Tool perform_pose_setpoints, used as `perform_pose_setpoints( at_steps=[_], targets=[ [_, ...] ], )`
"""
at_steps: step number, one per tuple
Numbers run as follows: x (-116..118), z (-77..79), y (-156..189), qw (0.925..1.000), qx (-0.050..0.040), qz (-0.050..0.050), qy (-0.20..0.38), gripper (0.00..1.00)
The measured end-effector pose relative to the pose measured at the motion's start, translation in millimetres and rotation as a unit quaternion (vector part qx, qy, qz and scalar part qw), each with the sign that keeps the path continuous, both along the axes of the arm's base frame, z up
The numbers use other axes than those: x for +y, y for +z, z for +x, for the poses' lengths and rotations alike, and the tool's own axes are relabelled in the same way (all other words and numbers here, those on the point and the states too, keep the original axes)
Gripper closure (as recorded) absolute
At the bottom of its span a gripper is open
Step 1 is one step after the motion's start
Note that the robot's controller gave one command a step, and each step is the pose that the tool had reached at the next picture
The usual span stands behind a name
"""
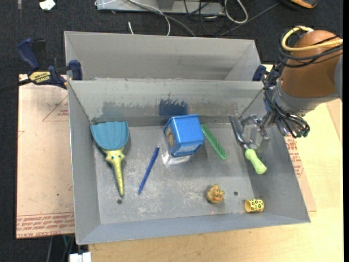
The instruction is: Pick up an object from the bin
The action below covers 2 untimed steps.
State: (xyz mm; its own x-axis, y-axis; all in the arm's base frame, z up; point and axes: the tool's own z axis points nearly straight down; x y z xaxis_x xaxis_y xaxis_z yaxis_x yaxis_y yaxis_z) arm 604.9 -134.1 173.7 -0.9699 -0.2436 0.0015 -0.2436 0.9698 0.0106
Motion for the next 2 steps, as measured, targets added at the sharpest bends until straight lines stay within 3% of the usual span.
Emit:
perform_pose_setpoints(
  at_steps=[2],
  targets=[
    [1, -0.1, 39, 1.0000, 0.0008, 0.001, -0.001, 1.00]
  ],
)
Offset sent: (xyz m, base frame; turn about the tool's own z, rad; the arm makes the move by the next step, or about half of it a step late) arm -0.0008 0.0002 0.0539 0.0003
